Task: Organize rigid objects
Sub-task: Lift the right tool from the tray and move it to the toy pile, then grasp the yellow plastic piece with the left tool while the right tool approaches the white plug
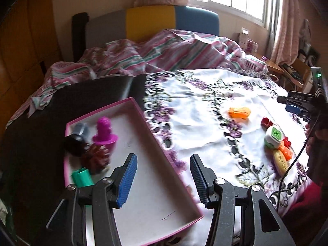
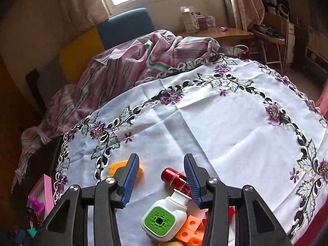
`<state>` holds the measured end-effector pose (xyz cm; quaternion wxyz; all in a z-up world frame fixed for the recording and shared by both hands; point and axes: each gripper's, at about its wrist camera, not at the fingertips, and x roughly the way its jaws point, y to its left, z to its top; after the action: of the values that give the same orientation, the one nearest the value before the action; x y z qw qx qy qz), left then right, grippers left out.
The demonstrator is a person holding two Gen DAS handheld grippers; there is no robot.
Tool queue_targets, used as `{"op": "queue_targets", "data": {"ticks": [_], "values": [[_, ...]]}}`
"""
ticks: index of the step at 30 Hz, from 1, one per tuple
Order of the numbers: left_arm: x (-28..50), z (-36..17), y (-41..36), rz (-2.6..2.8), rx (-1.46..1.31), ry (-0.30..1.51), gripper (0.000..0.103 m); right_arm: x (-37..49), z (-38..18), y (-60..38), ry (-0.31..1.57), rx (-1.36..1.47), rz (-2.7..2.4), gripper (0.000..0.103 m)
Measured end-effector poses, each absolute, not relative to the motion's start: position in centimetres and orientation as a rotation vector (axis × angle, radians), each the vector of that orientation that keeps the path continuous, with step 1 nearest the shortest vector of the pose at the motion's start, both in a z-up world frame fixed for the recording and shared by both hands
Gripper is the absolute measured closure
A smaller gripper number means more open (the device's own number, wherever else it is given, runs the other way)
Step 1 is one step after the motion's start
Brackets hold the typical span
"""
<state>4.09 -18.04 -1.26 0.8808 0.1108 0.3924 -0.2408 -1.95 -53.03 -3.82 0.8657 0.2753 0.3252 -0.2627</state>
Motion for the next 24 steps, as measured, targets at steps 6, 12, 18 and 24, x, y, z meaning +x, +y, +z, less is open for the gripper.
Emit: {"op": "queue_targets", "data": {"ticks": [6, 12, 18, 24], "values": [[4.6, -1.7, -21.5, -0.557, 0.240, 0.847, 0.042, -2.0, -4.0, -53.5, 0.685, 0.624, -0.534, 0.057], [5.8, -2.4, -25.7, -0.628, 0.245, 0.894, 0.031, -3.0, -4.2, -54.4, 0.664, 0.671, -0.584, 0.057], [7.9, -3.8, -31.2, -0.676, 0.234, 0.959, 0.023, -3.7, -4.4, -55.4, 0.647, 0.736, -0.602, 0.057], [9.7, -5.0, -37.2, -0.708, 0.230, 1.006, 0.023, -3.5, -4.6, -55.8, 0.647, 0.765, -0.585, 0.056]]}}
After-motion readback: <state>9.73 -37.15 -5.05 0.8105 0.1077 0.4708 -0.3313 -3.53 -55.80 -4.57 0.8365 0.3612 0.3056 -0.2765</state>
